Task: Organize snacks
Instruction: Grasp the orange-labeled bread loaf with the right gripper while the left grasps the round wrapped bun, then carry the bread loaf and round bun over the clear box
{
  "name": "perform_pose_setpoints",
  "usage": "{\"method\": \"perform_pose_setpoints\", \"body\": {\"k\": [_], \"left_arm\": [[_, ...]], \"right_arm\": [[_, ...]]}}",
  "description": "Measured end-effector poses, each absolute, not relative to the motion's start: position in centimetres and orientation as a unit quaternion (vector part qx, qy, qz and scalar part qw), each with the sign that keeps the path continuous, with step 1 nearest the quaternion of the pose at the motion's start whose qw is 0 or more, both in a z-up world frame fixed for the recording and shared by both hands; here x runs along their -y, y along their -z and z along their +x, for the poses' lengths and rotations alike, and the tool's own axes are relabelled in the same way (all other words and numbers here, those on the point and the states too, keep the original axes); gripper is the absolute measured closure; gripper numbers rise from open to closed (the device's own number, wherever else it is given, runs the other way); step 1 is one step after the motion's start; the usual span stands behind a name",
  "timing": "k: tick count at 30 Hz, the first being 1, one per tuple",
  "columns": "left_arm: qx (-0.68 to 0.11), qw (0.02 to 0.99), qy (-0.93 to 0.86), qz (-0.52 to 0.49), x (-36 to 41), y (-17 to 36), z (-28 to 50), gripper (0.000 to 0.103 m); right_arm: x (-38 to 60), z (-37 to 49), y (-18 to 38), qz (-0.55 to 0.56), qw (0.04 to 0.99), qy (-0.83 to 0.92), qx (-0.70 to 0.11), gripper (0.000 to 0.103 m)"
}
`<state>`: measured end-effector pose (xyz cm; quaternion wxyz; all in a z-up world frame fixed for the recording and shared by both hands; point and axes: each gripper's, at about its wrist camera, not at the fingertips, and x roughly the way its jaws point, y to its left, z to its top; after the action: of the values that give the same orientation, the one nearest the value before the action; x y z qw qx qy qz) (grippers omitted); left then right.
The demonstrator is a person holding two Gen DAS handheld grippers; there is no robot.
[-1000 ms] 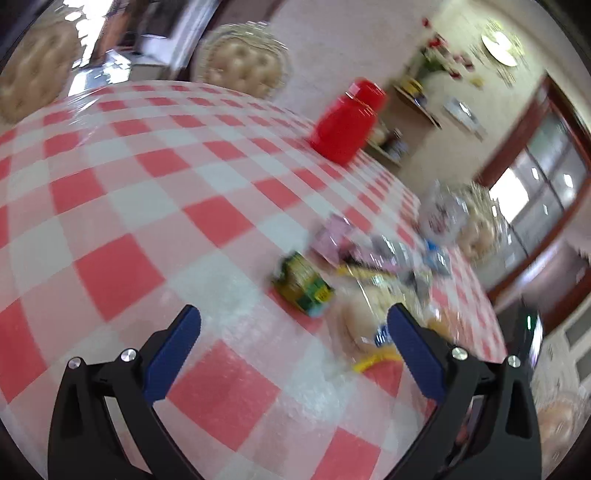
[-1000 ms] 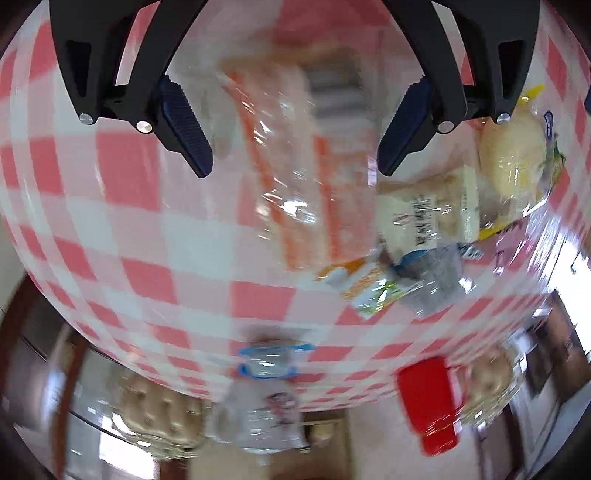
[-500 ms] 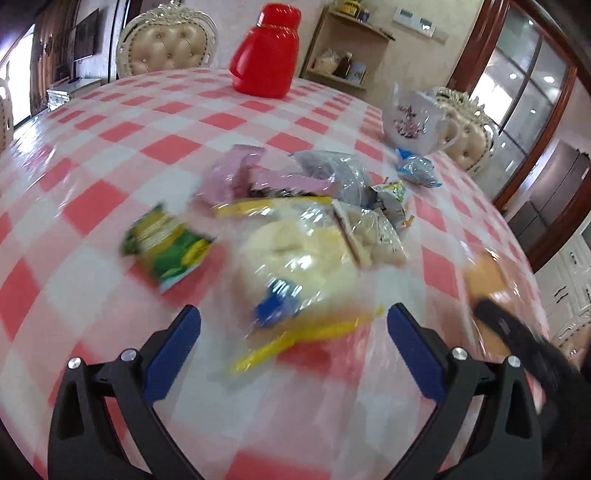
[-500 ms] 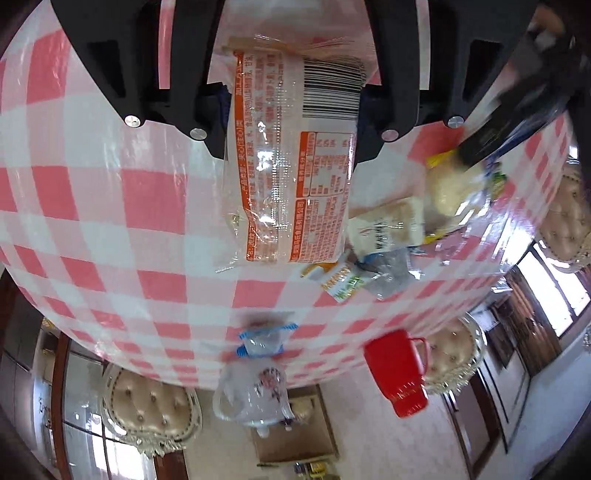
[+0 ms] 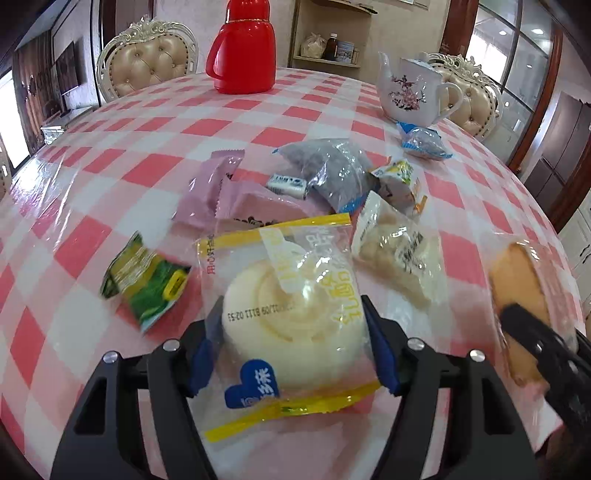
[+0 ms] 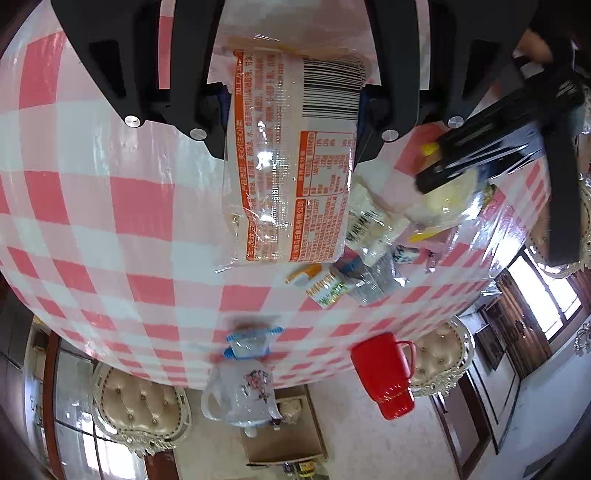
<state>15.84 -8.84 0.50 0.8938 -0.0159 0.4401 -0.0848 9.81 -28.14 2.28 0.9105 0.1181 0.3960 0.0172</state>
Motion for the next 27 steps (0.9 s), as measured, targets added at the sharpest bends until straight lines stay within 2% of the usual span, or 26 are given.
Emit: {"method": "perform_pose_setpoints", "body": {"k": [12,16,27], "left_arm": [[-0.427,0.895,0.108,-0.07,4.0,-1.3,9.1,0.035],[-0.414,0.899,0.11,-0.095,2.6,-2.0,7.6,0.035],[-0.379,0.917,0.094,-0.085,1.0,-3.3,2.7,0.035]], "right_arm": [[28.4,8.8,-1.9,0.167,0.91,-0.019,-0.378,0.056],[26.4,6.3,-2.6,0.148,0.92,-0.023,-0.363,0.056],[22.5,0.0,-2.4,0.149,0.921,-0.046,-0.356,0.056]]}}
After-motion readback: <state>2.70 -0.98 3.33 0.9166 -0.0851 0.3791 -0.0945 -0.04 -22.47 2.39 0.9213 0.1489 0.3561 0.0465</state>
